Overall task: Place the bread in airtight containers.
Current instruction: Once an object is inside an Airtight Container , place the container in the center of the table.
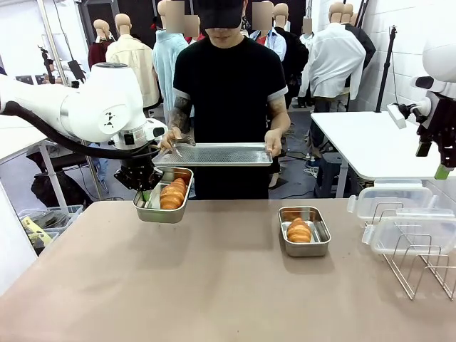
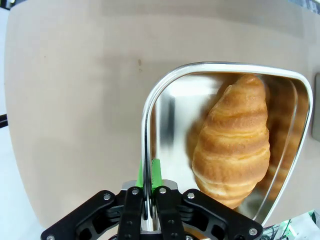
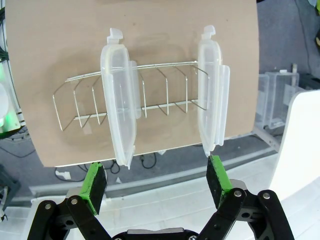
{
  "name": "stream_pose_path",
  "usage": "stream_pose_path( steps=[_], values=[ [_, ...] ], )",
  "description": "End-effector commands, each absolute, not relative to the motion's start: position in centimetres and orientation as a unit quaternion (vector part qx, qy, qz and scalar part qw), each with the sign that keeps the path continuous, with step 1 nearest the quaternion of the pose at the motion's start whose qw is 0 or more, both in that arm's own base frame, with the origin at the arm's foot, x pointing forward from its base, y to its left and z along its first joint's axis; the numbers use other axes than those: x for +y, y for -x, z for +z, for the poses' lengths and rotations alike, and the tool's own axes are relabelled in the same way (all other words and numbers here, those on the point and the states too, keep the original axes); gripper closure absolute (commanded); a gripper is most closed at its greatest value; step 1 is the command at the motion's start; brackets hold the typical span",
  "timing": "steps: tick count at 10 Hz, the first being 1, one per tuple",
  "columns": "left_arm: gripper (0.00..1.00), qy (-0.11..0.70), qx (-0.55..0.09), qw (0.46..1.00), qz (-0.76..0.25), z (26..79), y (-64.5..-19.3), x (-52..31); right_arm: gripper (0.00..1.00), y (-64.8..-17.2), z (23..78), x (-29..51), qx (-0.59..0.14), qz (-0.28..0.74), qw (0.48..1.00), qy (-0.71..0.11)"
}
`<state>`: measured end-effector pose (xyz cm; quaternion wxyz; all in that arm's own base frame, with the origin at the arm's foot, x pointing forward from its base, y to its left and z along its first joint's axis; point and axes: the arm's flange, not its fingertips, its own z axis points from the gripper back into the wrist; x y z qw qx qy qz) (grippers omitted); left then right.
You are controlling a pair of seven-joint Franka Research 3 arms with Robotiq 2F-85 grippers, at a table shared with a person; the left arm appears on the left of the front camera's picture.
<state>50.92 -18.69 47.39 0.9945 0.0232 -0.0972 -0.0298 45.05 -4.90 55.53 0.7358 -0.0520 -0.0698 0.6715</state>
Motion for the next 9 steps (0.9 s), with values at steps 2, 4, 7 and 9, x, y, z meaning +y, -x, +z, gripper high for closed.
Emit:
stream_pose_path(
  steps=[2, 4, 7, 9],
  values=[
    [1.0, -0.021, -0.106, 0.994, -0.031, 47.78, -50.88, -18.57, 0.0, -45.27, 55.44, -4.95, -0.079, 0.676, 0.731, 0.051],
    [1.0, -0.021, -0.106, 0.994, -0.031, 47.78, -50.88, -18.57, 0.0, -45.27, 55.44, -4.95, -0.079, 0.676, 0.731, 0.051],
    [1.0, -0.021, -0.106, 0.994, -0.031, 47.78, -50.88, -18.57, 0.0, -45.27, 55.44, -4.95, -0.079, 0.676, 0.731, 0.051],
    [1.0, -0.021, -0.106, 0.994, -0.031, 47.78, -50.88, -18.57, 0.0, -45.27, 55.44, -4.95, -0.079, 0.676, 0.731, 0.051]
  ],
)
